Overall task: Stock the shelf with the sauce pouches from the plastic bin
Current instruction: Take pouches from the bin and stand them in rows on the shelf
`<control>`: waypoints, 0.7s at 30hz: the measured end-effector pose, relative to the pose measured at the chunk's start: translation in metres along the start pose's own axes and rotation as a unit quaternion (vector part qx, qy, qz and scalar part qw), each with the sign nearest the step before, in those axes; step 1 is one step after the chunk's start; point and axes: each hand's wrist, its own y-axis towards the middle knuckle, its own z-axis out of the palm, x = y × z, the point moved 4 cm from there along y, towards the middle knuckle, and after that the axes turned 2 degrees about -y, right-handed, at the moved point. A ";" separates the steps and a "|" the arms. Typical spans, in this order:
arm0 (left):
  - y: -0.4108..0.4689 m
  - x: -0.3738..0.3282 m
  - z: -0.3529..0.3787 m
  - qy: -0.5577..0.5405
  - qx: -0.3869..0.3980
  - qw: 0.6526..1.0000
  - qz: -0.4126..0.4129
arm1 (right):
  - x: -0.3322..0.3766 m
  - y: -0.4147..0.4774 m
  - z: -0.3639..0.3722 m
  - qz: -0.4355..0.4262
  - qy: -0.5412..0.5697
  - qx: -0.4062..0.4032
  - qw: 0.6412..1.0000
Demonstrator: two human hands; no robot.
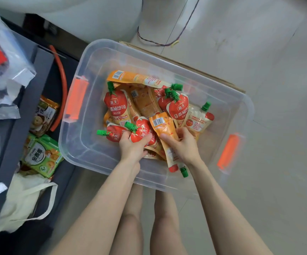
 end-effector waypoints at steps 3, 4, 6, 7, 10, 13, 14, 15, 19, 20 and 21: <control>-0.002 0.003 0.001 -0.020 -0.015 1.000 -0.001 | 0.002 -0.003 0.004 0.023 0.072 0.008 0.997; -0.002 0.003 0.001 -0.026 -0.021 0.999 0.003 | 0.003 -0.004 0.005 0.032 0.091 0.011 0.995; -0.004 0.002 0.002 -0.031 -0.025 0.999 0.025 | 0.002 -0.006 0.005 0.044 0.127 0.018 0.991; -0.006 0.000 0.002 -0.031 -0.023 0.998 0.041 | 0.002 -0.008 0.004 0.047 0.140 0.022 0.989; -0.015 -0.007 -0.003 -0.024 -0.005 0.995 0.096 | 0.001 -0.017 -0.003 0.042 0.179 0.033 0.982; -0.026 -0.021 -0.013 -0.018 0.023 0.987 0.156 | 0.005 -0.033 -0.014 0.014 0.215 0.039 0.976; -0.030 -0.026 -0.017 -0.012 0.029 0.984 0.176 | 0.008 -0.040 -0.018 0.002 0.223 0.043 0.974; -0.034 -0.032 -0.021 -0.004 0.032 0.981 0.194 | 0.012 -0.048 -0.023 -0.010 0.235 0.047 0.971; -0.064 -0.057 -0.034 0.033 0.035 0.965 0.257 | 0.035 -0.088 -0.040 -0.065 0.250 0.066 0.964; -0.073 -0.063 -0.037 0.025 0.046 0.963 0.265 | 0.042 -0.100 -0.044 -0.082 0.245 0.067 0.964; -0.084 -0.068 -0.040 0.010 0.059 0.960 0.272 | 0.049 -0.113 -0.048 -0.101 0.242 0.066 0.963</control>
